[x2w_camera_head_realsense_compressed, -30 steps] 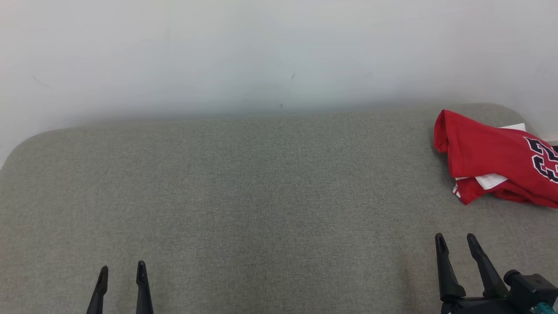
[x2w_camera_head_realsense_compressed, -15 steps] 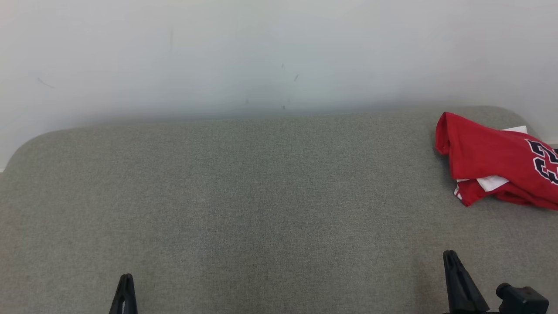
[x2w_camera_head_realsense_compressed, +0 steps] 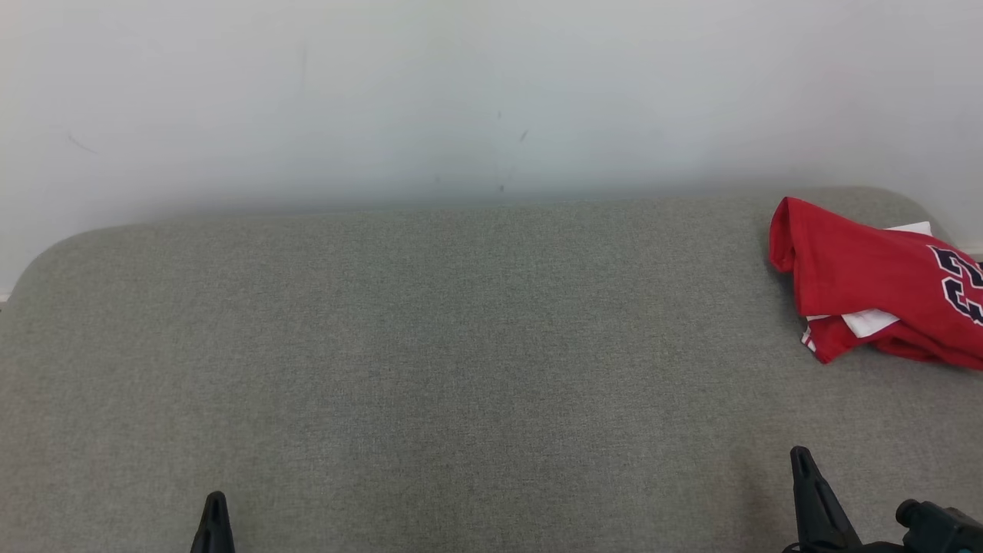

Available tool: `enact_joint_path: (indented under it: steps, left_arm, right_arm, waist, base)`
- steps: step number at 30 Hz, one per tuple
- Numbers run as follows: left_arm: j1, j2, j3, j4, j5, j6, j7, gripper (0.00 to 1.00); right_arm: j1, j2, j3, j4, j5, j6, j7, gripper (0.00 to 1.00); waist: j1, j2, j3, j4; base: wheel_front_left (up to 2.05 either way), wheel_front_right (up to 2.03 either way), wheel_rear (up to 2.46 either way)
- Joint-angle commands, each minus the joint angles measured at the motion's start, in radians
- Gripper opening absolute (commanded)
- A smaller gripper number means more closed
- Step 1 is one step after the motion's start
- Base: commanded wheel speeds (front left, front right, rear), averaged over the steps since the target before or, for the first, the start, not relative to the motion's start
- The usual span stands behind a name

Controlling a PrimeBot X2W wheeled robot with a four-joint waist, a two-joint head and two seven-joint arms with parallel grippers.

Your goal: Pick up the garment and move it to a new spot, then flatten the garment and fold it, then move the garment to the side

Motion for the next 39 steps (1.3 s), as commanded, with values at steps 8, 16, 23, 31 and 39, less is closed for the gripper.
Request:
enact_joint_path:
  steps: [8, 16, 23, 31, 39]
  left_arm:
    - [-0.049, 0.005, 0.008, -0.004, -0.152, -0.008, 0.035, 0.00]
    - [-0.068, 0.006, 0.013, 0.005, -0.275, -0.013, 0.067, 0.00]
    - [-0.083, 0.006, 0.017, 0.012, -0.374, -0.018, 0.093, 0.00]
    - [-0.096, 0.007, 0.020, 0.019, -0.465, -0.022, 0.117, 0.00]
    - [-0.111, 0.007, 0.023, 0.026, -0.563, -0.027, 0.142, 0.00]
  right_arm:
    - [-0.041, 0.005, -0.019, -0.007, 0.141, 0.000, 0.031, 0.00]
    - [-0.057, 0.011, -0.031, -0.001, 0.253, 0.000, 0.056, 0.00]
    - [-0.071, 0.015, -0.040, 0.004, 0.343, -0.001, 0.077, 0.00]
    - [-0.082, 0.019, -0.048, 0.009, 0.425, -0.001, 0.096, 0.00]
    - [-0.094, 0.024, -0.057, 0.013, 0.514, -0.001, 0.116, 0.00]
  waist:
    - [0.0000, 0.0000, 0.001, 0.002]
    - [0.0000, 0.0000, 0.002, 0.004]
    - [0.0000, 0.0000, 0.003, 0.005]
    - [0.0000, 0.0000, 0.004, 0.007]
    - [0.0000, 0.0000, 0.005, 0.009]
  base:
    - [0.00, 0.00, 0.00]
    - [0.00, 0.00, 0.00]
    - [0.00, 0.00, 0.00]
    - [0.00, 0.00, 0.00]
    - [0.00, 0.00, 0.00]
